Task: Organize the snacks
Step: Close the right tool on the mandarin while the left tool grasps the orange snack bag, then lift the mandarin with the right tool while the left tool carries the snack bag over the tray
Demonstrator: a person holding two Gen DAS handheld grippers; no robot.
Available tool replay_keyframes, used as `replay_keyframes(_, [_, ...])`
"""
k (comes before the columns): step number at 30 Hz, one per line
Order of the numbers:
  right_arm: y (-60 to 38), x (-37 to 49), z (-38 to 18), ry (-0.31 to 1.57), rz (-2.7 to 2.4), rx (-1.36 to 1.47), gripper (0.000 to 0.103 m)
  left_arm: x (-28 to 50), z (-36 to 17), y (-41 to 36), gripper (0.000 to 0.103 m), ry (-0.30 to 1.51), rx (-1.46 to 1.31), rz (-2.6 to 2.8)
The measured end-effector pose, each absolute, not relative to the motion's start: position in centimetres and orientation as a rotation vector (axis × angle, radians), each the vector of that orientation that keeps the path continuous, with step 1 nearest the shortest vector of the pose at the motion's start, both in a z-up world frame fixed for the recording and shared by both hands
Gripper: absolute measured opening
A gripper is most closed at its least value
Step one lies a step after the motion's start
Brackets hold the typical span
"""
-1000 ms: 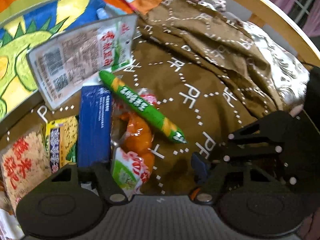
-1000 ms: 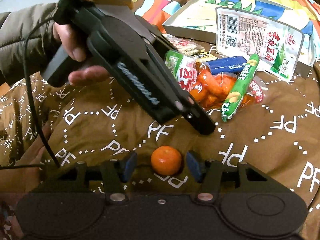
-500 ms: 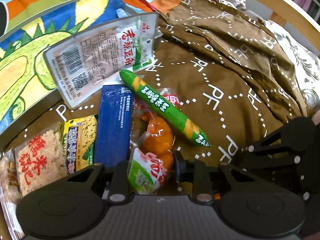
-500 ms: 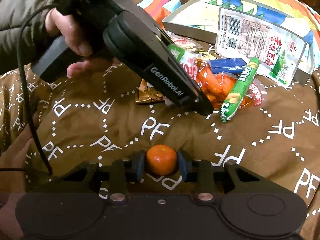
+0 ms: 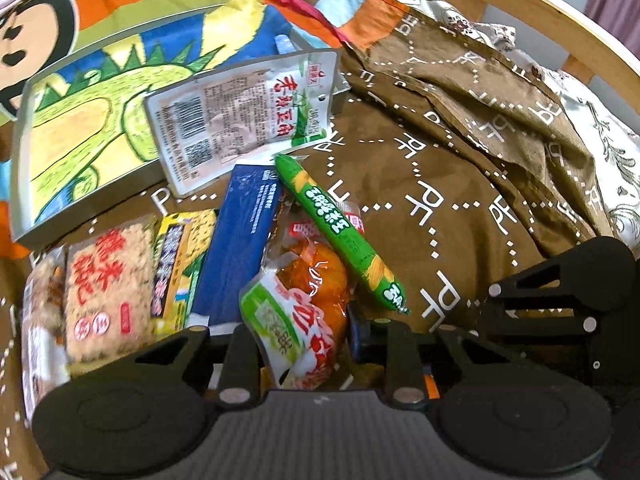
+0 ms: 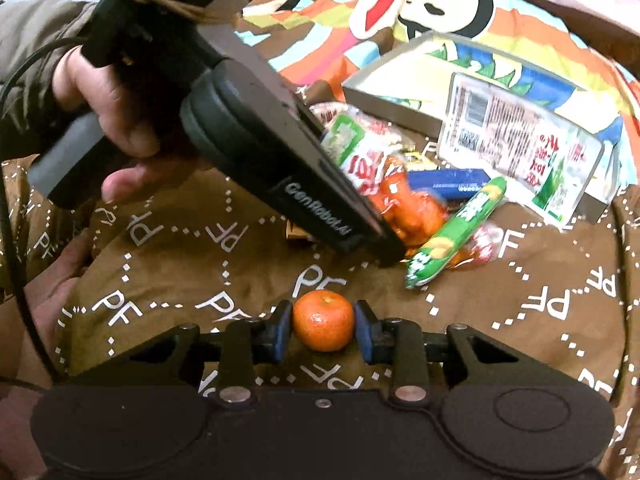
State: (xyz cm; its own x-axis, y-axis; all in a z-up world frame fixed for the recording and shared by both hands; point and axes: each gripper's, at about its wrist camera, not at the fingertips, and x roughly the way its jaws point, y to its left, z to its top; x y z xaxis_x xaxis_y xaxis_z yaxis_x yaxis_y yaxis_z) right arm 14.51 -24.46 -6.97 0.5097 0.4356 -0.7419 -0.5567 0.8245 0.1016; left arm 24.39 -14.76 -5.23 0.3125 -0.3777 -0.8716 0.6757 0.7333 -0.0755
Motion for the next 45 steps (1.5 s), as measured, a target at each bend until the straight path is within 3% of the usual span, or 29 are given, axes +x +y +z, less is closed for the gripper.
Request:
replay_keyframes(30, [-26.8, 14.4, -4.4, 0.636, 0.491, -0.085, 0.036, 19.4, -0.5, -10.0, 0.027, 0.881, 0.170, -0.538])
replay_keyframes(45, [-28.4, 15.8, -3.0, 0.492, 0.381, -0.016, 0.036, 22.0, 1.6, -8.6, 0.027, 0.753, 0.050, -0.440])
